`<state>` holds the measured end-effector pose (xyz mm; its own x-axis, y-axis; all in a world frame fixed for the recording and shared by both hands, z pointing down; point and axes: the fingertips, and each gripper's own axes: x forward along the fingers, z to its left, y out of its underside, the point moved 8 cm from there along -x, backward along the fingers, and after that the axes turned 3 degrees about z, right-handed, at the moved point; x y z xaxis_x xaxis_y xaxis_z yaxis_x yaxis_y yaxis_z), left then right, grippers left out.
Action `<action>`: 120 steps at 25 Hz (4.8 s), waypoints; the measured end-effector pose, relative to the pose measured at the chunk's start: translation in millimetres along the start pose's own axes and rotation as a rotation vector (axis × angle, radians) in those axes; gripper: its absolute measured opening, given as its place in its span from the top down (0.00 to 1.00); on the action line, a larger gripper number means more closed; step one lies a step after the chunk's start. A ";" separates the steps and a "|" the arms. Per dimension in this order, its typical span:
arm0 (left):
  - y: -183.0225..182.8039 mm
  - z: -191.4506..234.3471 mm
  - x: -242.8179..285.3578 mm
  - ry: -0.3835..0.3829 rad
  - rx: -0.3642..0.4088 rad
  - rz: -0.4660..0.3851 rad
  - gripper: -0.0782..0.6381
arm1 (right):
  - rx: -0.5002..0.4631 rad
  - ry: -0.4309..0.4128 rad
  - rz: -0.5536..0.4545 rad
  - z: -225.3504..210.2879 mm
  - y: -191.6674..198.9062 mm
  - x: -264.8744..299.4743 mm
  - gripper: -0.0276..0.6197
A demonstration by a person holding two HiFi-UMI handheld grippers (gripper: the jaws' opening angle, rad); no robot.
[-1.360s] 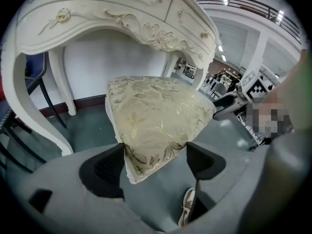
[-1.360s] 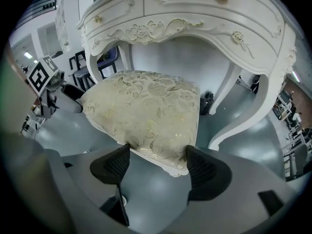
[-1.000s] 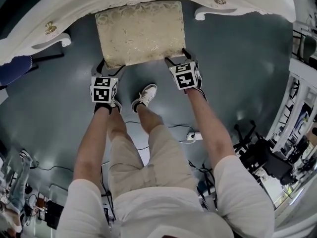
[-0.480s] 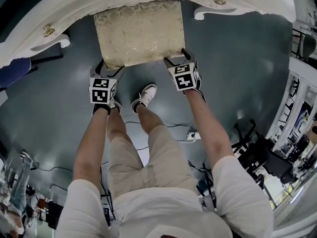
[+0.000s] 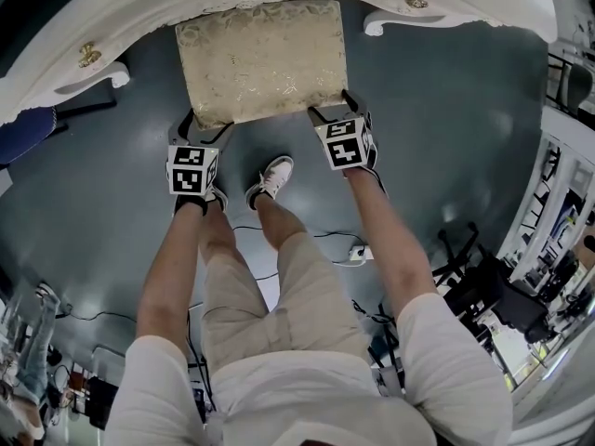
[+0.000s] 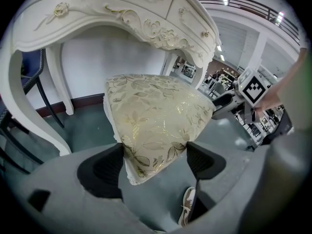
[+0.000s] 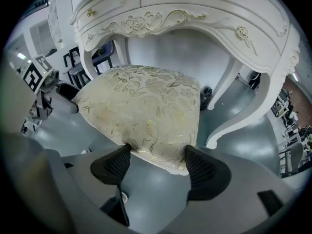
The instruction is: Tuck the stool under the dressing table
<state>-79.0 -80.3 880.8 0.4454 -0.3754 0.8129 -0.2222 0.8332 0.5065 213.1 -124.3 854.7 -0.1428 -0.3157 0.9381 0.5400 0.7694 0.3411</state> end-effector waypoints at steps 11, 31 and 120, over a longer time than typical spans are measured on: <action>-23.0 20.1 6.5 -0.012 0.011 -0.030 0.32 | 0.010 0.024 -0.035 -6.0 -23.4 8.4 0.40; -64.2 49.5 21.7 -0.033 0.012 -0.070 0.32 | 0.033 0.055 -0.069 -24.9 -66.5 28.2 0.40; -167.3 -37.3 -195.9 0.057 0.099 -0.437 0.34 | 0.307 0.245 -0.433 9.6 -81.5 -210.0 0.76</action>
<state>-96.8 -130.9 626.1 0.5624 -0.6580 0.5008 -0.0836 0.5573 0.8261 191.1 -115.3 630.6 -0.0815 -0.7284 0.6803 0.2052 0.6557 0.7266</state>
